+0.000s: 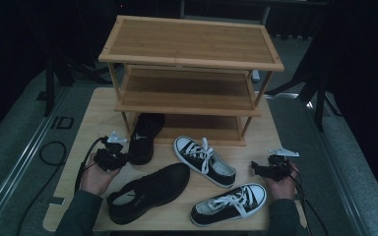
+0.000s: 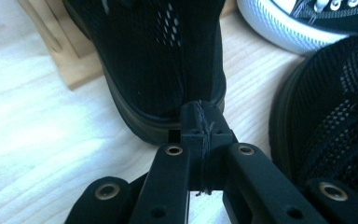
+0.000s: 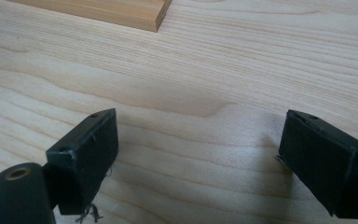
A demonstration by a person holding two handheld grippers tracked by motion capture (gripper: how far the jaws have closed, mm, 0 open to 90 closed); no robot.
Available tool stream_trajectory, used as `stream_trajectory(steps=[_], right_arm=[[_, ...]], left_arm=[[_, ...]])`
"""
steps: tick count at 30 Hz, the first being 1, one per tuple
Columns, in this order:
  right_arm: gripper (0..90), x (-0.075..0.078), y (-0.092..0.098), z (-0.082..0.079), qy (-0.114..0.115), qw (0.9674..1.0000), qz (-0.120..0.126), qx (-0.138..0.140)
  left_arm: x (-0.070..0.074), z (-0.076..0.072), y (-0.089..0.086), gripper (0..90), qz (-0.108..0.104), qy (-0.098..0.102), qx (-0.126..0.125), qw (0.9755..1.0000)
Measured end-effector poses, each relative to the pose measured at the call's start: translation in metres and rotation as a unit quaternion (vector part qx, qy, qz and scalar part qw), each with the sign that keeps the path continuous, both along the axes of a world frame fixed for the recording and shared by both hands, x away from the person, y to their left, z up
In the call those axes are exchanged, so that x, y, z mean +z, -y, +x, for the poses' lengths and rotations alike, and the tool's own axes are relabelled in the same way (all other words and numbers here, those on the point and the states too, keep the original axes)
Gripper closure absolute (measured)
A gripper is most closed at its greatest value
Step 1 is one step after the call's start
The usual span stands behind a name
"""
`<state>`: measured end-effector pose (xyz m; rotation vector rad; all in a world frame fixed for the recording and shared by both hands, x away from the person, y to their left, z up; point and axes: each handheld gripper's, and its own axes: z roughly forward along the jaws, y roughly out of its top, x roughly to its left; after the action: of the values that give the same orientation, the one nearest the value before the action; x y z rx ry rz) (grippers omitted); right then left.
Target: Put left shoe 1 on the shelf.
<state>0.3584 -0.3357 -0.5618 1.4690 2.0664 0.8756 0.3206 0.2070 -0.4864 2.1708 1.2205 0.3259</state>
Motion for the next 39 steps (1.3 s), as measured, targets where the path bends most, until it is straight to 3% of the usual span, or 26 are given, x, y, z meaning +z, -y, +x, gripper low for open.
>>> stream_trajectory(steps=[7,11,23,27,39], right_arm=[[11.8,0.0,0.0,0.0,0.0,1.0,0.0,0.0],[11.8,0.0,0.0,0.0,0.0,1.0,0.0,0.0],[11.8,0.0,0.0,0.0,0.0,1.0,0.0,0.0],[11.8,0.0,0.0,0.0,0.0,1.0,0.0,0.0],[11.8,0.0,0.0,0.0,0.0,1.0,0.0,0.0]], left_arm=[[-0.012,-0.002,0.003,89.1,0.025,-0.013,-0.008,0.9996],[-0.02,-0.002,0.007,89.0,0.056,-0.017,-0.007,0.9983],[-0.02,0.005,0.018,89.1,0.061,-0.012,-0.014,0.9979],[-0.018,0.01,0.023,89.2,0.061,-0.007,-0.023,0.9978],[-0.018,0.03,0.031,89.2,0.065,0.0,-0.016,0.9978]])
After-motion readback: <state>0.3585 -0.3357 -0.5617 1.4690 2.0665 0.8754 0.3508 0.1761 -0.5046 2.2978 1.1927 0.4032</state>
